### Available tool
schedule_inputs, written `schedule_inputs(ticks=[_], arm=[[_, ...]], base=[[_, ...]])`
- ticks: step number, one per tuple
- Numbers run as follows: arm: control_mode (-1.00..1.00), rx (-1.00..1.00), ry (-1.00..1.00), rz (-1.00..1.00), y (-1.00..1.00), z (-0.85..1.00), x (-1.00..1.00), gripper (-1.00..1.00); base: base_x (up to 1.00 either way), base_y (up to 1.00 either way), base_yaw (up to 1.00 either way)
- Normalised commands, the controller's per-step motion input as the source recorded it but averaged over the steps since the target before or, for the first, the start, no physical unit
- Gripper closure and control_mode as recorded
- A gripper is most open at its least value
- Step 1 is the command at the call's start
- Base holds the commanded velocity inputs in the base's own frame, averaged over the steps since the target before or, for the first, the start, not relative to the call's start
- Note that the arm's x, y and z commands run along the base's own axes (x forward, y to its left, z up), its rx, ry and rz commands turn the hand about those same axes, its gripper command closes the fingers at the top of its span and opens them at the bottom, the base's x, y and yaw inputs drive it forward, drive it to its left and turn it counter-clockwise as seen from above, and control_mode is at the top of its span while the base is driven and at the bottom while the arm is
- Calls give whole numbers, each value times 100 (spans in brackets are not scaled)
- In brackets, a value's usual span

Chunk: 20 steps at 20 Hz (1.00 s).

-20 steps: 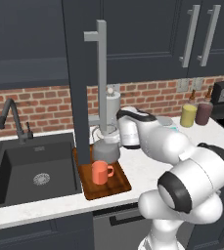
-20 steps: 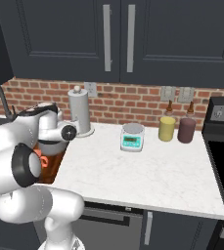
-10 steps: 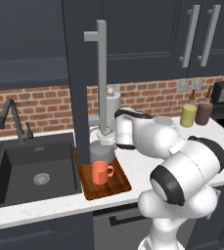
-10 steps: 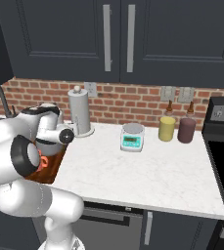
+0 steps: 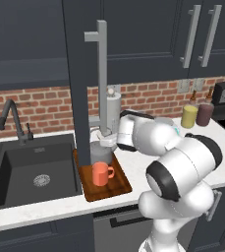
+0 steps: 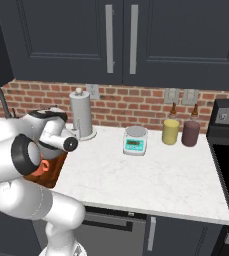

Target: Pick the kettle from the counter and place it on the tray. Then pick the mug from the cabinet and place it on the tray. Then close the cabinet doors.

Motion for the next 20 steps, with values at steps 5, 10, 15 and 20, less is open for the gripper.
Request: schedule_inputs(ticks=[5, 10, 15, 20], arm=[[-100, 3, 0, 0, 0, -8, 4, 100], [-100, 0, 0, 0, 0, -6, 0, 100], [-100, 0, 0, 0, 0, -9, 0, 100], [-100, -4, 0, 0, 7, -8, 0, 100]], base=[[0, 0, 0], [0, 0, 0], [0, 0, 0], [0, 0, 0]])
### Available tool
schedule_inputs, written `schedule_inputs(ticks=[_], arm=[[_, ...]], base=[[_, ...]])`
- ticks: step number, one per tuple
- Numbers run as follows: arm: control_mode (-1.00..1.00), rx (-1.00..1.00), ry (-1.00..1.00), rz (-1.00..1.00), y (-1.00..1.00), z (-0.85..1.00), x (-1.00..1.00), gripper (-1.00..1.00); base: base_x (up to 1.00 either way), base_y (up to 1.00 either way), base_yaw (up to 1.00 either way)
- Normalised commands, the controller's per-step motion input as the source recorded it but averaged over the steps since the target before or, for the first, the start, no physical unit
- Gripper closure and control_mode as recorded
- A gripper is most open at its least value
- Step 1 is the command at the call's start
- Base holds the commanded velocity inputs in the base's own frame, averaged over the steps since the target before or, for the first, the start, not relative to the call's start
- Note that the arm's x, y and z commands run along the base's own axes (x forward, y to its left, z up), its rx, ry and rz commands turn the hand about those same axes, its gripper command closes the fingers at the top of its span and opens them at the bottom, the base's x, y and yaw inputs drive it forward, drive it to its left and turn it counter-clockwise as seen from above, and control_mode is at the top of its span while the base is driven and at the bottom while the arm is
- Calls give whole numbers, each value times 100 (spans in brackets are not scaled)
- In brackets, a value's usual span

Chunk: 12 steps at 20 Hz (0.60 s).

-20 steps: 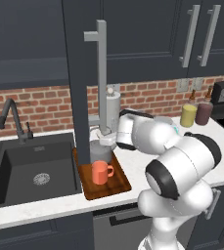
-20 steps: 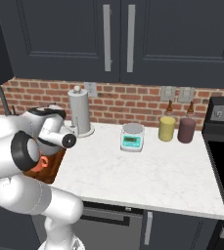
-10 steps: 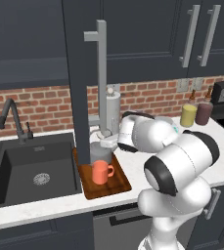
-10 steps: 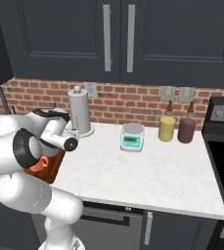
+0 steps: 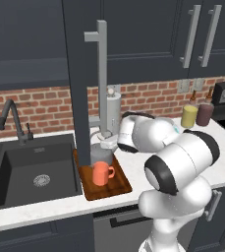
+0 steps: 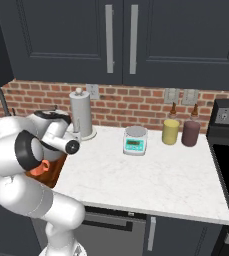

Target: Pick the kettle from the counter and place it on the tray. Then pick the mug from the cabinet and place it on the tray. Then close the cabinet doors.

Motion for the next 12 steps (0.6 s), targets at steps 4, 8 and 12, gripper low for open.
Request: schedule_inputs(ticks=[4, 8, 12], arm=[[-100, -6, 0, 0, 3, -7, -6, -100], [-100, -2, -1, -4, 0, 0, -22, -100], [-100, 0, 0, -3, 2, 0, -17, -100]], base=[[0, 0, 0], [0, 0, 0], [0, 0, 0]])
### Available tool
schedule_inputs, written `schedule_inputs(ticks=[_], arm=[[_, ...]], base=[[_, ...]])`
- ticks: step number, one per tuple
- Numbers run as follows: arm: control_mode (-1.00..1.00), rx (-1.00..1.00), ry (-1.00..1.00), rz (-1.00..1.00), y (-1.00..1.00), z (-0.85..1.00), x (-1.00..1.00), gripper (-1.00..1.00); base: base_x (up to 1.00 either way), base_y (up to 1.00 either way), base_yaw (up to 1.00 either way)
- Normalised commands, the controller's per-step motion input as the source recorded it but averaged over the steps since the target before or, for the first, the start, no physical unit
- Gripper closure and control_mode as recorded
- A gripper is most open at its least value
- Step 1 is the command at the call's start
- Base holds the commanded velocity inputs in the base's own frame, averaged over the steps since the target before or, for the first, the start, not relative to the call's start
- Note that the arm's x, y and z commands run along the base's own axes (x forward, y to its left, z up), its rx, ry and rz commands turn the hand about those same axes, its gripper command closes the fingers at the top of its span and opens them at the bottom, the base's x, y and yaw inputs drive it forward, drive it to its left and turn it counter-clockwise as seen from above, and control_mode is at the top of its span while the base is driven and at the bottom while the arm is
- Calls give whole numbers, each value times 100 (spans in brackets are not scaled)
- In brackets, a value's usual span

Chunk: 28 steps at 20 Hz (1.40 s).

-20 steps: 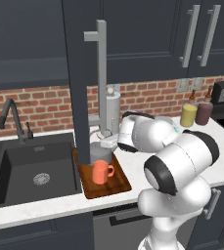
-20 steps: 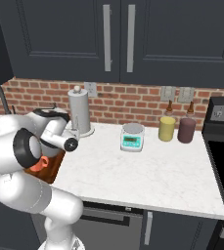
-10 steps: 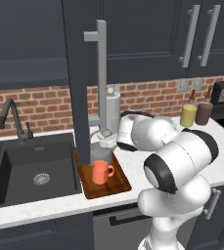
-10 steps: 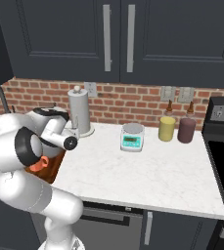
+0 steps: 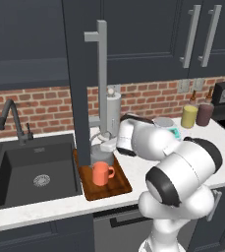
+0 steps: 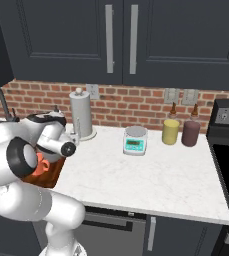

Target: Pick the kettle from the counter and place it on the tray. Then pick the mug from the cabinet and place it on the tray. Then close the cabinet doors.

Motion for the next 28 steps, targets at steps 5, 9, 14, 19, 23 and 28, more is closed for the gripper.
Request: schedule_inputs(ticks=[5, 9, 14, 19, 23, 28], arm=[[-100, 0, 0, -2, 0, 4, -13, -100], [-100, -1, 0, -6, -1, 29, -6, -100], [-100, -1, 0, -8, -11, 38, -5, -100], [-100, -1, 0, -9, -22, 31, -17, -100], [-100, 0, 1, -9, -42, 30, -28, -100], [-100, 0, 0, -10, -40, 31, -35, -100]], base=[[0, 0, 0], [0, 0, 0], [0, 0, 0], [0, 0, 0], [0, 0, 0], [0, 0, 0]])
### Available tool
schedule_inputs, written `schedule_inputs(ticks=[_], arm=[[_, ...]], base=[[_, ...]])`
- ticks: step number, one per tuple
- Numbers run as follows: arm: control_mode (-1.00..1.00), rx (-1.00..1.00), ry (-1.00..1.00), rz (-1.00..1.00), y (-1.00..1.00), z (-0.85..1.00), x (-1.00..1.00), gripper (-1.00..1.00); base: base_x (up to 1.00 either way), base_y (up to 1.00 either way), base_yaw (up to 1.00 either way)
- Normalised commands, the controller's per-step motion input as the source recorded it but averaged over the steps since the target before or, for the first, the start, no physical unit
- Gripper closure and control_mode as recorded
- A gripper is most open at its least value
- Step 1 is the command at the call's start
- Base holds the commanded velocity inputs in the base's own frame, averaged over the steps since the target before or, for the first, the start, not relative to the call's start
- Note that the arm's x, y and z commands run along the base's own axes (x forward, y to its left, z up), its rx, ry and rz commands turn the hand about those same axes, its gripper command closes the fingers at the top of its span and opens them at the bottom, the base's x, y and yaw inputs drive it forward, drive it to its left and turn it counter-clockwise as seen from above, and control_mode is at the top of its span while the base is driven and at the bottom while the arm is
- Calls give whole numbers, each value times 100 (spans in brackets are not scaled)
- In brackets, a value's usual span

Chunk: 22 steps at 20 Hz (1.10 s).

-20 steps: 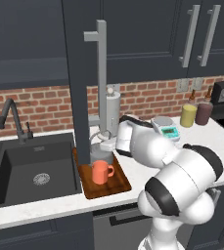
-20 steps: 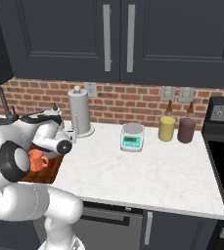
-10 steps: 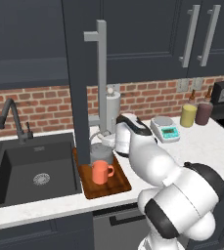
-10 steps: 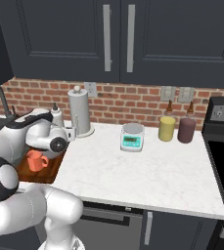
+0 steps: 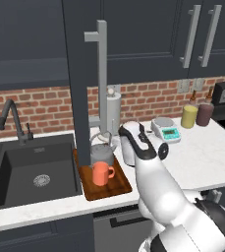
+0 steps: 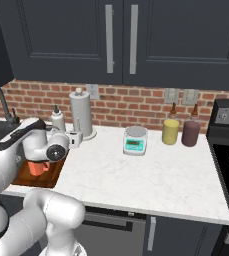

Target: Pick the kettle from the counter and place it on the tray. Then pick the mug from the cabinet and place it on the tray. Then close the cabinet doors.

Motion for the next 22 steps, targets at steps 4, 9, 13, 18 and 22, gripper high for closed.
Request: schedule_inputs(ticks=[4, 9, 13, 18, 22], arm=[[-100, 0, 0, -10, -39, 44, -36, -100], [-100, 0, 1, -10, -37, 57, -39, -100], [-100, 0, 5, -12, -27, 73, -39, -100], [-100, 0, 14, -16, -18, 85, -32, -100], [-100, 0, 23, -21, -17, 94, -29, -100]], base=[[0, 0, 0], [0, 0, 0], [0, 0, 0], [0, 0, 0], [0, 0, 0]])
